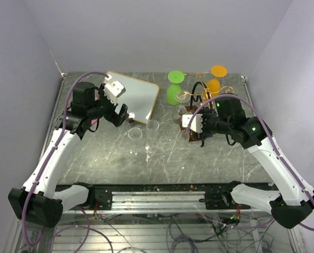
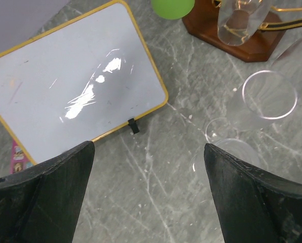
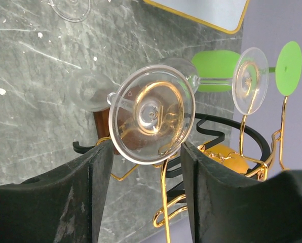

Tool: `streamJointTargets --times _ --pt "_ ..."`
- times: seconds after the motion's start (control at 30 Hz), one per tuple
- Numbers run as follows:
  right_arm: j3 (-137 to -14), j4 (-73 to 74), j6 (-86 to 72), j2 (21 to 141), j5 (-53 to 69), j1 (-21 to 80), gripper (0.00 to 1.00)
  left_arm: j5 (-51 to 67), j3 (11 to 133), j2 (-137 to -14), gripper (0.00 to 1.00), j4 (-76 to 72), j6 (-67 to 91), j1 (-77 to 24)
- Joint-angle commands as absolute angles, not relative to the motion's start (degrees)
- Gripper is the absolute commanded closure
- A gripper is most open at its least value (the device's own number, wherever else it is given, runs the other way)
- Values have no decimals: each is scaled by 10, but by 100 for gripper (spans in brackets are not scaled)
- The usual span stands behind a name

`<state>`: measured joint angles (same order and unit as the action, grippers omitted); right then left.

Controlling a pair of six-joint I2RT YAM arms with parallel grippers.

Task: Place the wine glass upside down on the wine glass rack

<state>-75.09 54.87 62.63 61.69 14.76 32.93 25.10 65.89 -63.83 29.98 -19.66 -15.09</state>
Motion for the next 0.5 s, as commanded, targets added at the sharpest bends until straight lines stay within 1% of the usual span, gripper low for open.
streamJointTargets --times 0.0,0.1,0.23,0.37,0.47 --pt "-744 548 624 605 149 324 42 305 657 -646 0 239 -140 -146" --pt "-750 553 622 603 157 317 37 328 657 -654 0 220 -109 -147" --pt "-763 563 619 593 180 298 34 349 671 -675 4 218 -76 -153" --pt "-770 570 618 574 205 272 33 350 698 -702 7 251 -79 -173" --pt "-768 571 618 561 209 255 33 340 724 -719 11 303 -118 -193"
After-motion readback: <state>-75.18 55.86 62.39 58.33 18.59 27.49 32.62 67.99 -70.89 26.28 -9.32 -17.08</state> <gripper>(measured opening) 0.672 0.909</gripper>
